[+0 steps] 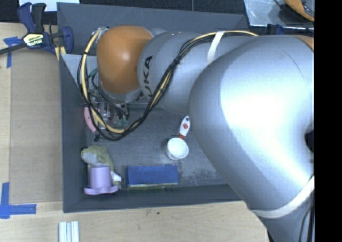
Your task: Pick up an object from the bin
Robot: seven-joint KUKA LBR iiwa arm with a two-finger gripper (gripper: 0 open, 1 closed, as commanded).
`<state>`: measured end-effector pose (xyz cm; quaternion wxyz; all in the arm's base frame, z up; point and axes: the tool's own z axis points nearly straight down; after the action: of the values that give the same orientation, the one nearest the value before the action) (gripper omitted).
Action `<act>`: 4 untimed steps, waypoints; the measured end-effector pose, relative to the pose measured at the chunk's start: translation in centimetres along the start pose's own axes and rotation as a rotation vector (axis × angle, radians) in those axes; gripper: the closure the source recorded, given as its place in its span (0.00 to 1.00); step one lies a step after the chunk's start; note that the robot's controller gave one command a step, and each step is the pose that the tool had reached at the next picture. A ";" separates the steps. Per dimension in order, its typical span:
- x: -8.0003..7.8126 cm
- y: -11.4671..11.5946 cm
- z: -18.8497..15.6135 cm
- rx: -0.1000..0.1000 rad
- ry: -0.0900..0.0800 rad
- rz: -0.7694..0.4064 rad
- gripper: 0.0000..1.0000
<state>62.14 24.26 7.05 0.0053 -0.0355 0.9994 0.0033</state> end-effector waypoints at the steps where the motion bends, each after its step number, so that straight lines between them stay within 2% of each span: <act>1: -0.3 -3.1 0.0 0.008 0.008 -0.155 1.00; 2: -0.3 -3.1 0.0 0.007 0.008 -0.154 1.00; 3: -0.2 -3.1 -1.7 0.007 0.010 -0.154 1.00; 4: -0.3 -3.1 -5.1 0.007 0.008 -0.153 1.00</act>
Offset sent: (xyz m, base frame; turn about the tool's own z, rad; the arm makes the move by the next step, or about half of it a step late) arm 0.0000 0.0000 0.0000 0.0000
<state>62.58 21.14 12.14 0.0019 -0.1115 0.9938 -0.0008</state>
